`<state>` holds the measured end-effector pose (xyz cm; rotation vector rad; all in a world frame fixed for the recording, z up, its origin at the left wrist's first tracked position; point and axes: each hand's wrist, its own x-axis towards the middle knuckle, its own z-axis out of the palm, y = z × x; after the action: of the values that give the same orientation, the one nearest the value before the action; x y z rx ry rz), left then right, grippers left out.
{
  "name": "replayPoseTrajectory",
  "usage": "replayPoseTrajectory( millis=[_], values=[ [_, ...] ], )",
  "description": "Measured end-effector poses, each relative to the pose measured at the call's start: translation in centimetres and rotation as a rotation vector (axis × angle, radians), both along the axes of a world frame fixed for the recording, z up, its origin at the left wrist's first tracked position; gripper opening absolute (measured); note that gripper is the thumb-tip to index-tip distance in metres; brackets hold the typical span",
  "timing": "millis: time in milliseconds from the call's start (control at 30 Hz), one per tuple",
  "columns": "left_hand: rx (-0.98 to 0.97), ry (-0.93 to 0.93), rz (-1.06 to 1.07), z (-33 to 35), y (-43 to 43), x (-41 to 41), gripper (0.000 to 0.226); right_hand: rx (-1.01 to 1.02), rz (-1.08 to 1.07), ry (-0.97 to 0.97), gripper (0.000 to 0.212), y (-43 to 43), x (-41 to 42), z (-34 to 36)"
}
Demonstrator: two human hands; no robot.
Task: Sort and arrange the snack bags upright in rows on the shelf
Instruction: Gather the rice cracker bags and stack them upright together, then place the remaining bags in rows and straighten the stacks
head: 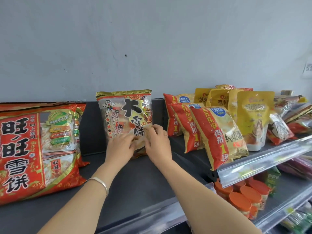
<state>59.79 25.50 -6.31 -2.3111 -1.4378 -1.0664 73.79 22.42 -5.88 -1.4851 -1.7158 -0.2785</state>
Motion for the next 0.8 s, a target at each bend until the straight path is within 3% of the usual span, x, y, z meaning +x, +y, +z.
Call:
replayPoseTrajectory(
  millis=[233,533,800],
  values=[
    [0.095,-0.017,-0.017,4.9,-4.0,4.9,0.02,0.126,0.014,-0.285,0.036,-5.6,6.2,4.6],
    [0.252,-0.004,-0.135,8.1,-11.9,16.9,0.02,0.24,-0.16,-0.354,0.03,-15.2,20.2,7.5],
    [0.248,0.088,-0.355,7.5,-16.9,30.9,0.021,0.072,-0.336,-0.283,0.034,-21.1,34.9,6.2]
  ],
)
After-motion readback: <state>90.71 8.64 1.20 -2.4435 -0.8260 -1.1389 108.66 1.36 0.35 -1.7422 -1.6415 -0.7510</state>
